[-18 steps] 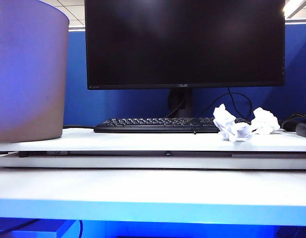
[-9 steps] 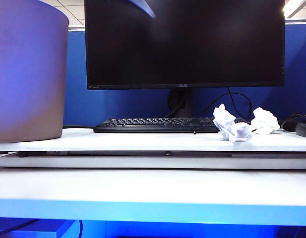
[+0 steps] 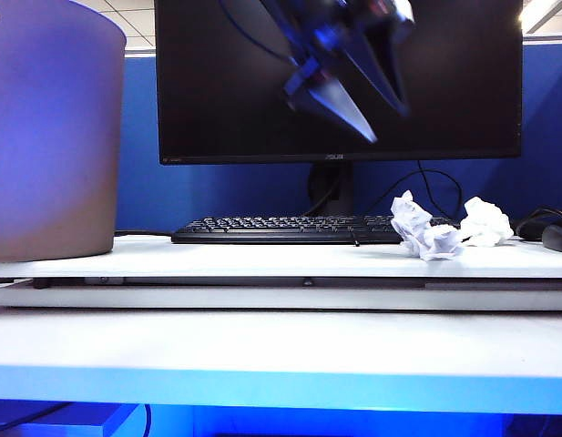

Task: Pick up all paper balls from the table and place them in the pink trash can.

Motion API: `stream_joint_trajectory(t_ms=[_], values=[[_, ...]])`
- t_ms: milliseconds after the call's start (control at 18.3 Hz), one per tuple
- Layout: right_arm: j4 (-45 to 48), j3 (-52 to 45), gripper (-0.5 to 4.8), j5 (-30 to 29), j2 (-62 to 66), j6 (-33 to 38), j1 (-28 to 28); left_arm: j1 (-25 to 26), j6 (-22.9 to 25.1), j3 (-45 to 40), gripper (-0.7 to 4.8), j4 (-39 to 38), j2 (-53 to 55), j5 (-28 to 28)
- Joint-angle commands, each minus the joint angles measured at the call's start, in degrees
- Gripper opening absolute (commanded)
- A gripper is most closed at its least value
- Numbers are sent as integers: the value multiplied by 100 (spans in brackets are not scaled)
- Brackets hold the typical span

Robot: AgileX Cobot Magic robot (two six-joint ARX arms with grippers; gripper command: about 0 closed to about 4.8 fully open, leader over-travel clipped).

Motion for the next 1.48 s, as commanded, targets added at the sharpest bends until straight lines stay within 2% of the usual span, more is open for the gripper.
stream_joint_trajectory(t_ms=[55,109,164,328,602,985,1039,1149,1204,1258,1477], values=[[26,68,-5,-151,-9,7,-7,-103,-129,17,370,577,138,-22],[31,92,-5,-199,-9,4,2,-155,-170,17,453,741,199,-136],[35,118,-5,-216,-9,4,0,-162,-177,17,477,850,232,-260],[68,190,-5,-243,-9,-2,0,-201,-315,17,479,1196,354,-769],[79,258,-5,-627,-9,-168,0,-188,-437,17,479,1443,645,-809],[116,258,-5,-693,-9,-284,2,-184,-603,17,479,1421,1012,-824],[155,256,-5,-693,-9,-284,2,-184,-601,17,461,1419,1023,-826],[258,258,-5,-693,-9,-282,2,-184,-553,17,276,1416,1054,-831],[308,258,-5,-699,-9,-282,2,-184,-516,17,99,1425,1060,-826],[339,258,-5,-710,-9,-282,2,-184,-514,17,-8,1440,1060,-831],[365,256,-5,-737,-9,-282,2,-184,-520,22,-6,1484,1056,-826]])
